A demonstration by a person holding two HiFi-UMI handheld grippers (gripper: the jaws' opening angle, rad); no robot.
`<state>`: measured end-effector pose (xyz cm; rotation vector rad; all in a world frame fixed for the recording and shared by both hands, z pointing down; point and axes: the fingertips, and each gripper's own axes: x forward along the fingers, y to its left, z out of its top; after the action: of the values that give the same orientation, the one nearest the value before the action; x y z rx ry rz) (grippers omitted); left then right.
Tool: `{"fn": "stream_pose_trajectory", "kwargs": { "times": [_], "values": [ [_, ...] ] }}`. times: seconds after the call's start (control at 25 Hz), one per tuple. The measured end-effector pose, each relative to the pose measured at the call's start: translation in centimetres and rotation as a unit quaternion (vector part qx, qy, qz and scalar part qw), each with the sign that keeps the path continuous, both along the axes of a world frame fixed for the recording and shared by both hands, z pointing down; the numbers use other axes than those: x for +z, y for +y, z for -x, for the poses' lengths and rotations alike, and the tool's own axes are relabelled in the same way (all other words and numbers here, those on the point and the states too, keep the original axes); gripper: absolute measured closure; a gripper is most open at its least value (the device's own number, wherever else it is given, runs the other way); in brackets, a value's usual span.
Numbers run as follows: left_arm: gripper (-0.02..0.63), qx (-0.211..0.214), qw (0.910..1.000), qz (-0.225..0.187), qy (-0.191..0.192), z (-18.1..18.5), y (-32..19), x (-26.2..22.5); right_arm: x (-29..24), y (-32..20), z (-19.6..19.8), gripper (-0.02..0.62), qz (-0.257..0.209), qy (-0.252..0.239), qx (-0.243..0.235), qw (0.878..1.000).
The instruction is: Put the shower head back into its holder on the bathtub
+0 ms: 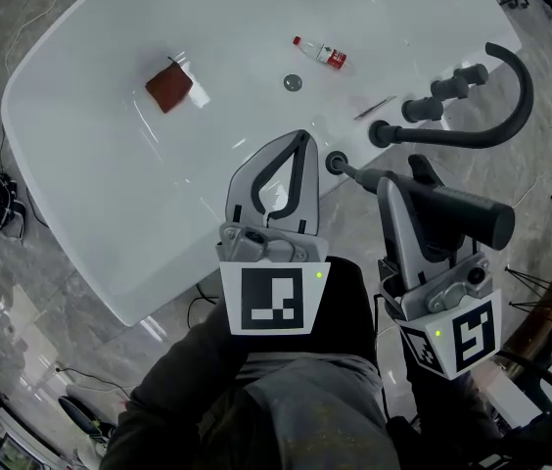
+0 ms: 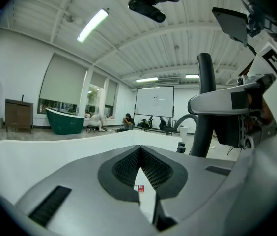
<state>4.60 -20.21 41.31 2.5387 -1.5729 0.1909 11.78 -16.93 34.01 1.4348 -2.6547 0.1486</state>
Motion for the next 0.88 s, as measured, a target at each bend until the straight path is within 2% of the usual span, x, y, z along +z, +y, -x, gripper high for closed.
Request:
{"fn": "stream_pose_trajectory", "kwargs": {
  "times": [0.88],
  "values": [
    [0.604, -0.001, 1.0, -0.001, -0.001, 0.3, -0.5, 2.2, 3.3, -0.7, -0.1, 0.468, 0.009, 0.002, 0.004, 1.0]
  ]
}}
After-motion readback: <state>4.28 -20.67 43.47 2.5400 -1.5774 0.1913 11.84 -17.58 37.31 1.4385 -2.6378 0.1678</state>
